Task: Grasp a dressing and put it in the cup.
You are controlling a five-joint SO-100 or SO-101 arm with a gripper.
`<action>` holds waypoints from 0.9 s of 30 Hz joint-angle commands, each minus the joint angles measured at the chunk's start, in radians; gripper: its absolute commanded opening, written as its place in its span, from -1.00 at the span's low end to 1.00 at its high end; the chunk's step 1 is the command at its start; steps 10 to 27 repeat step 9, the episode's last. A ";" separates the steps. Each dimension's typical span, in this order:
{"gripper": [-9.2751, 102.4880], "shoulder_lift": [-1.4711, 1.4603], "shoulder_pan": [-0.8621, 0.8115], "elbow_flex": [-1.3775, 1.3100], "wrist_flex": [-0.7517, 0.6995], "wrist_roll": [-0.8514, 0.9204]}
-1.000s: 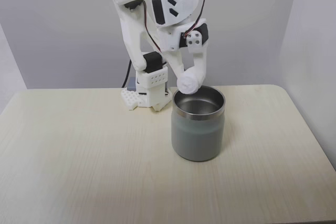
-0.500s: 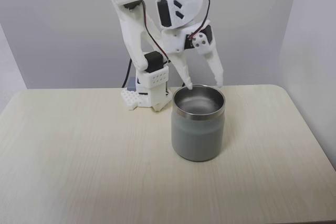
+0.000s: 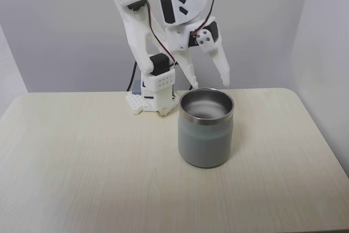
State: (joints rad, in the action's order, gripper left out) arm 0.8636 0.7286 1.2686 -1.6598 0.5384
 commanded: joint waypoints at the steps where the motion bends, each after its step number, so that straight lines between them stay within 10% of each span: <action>1: -0.43 0.017 -0.012 0.048 -0.005 -0.003; 27: -0.43 0.040 -0.038 0.058 0.003 0.011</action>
